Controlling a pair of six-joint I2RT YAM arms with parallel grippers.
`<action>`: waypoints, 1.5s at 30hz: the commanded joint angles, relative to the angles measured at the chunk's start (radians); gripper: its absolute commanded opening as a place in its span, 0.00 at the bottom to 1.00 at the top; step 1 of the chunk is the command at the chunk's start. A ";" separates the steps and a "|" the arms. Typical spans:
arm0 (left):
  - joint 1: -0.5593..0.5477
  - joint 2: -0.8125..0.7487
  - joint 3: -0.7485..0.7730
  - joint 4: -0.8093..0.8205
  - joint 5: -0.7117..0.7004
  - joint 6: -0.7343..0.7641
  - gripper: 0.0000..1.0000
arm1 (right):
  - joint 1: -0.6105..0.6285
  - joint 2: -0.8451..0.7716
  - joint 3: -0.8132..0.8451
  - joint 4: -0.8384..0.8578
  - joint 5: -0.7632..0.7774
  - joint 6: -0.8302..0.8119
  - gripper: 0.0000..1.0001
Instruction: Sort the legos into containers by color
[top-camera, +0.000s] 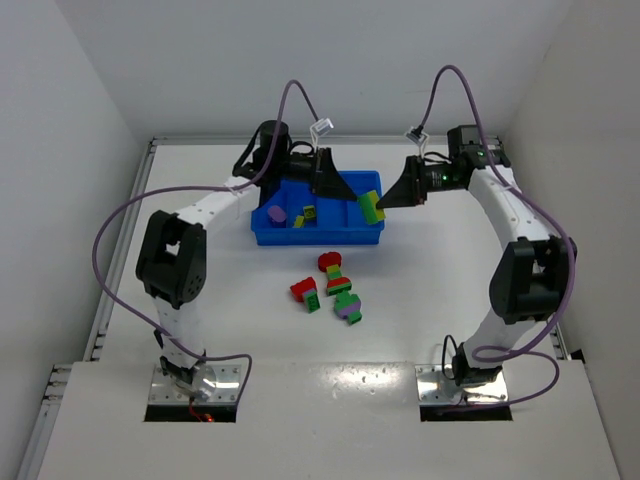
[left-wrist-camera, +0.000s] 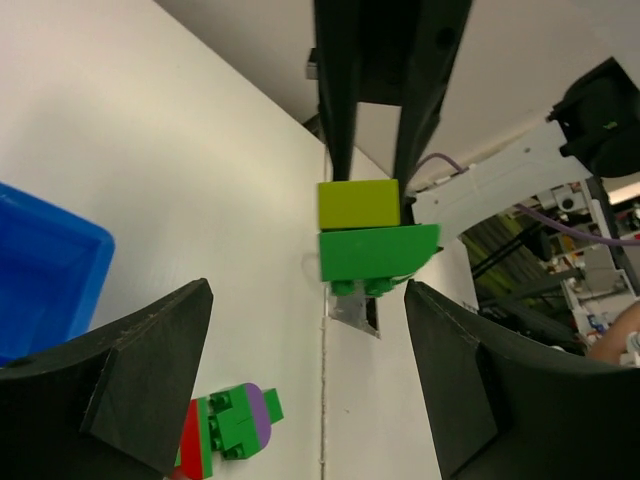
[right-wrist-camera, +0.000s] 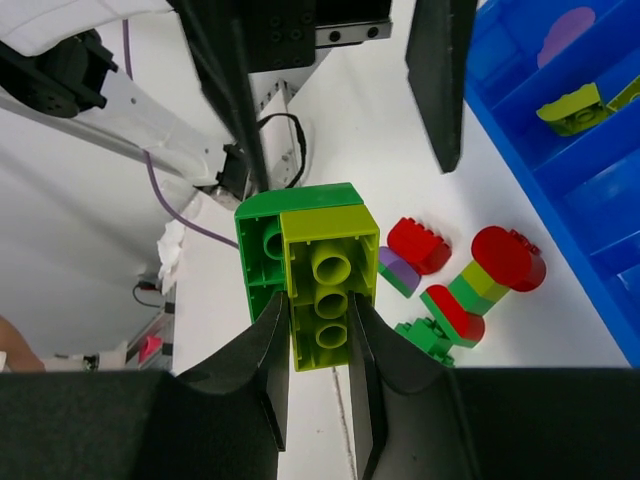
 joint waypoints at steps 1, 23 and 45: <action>-0.022 -0.039 -0.004 0.111 0.074 -0.077 0.84 | 0.004 -0.006 -0.008 0.039 0.005 -0.029 0.00; -0.101 -0.148 0.068 -0.486 -0.584 0.322 0.75 | 0.128 -0.286 -0.143 0.400 0.742 0.227 0.00; -0.153 -0.120 0.145 -0.449 -0.632 0.288 0.79 | 0.188 -0.299 -0.175 0.415 0.912 0.236 0.00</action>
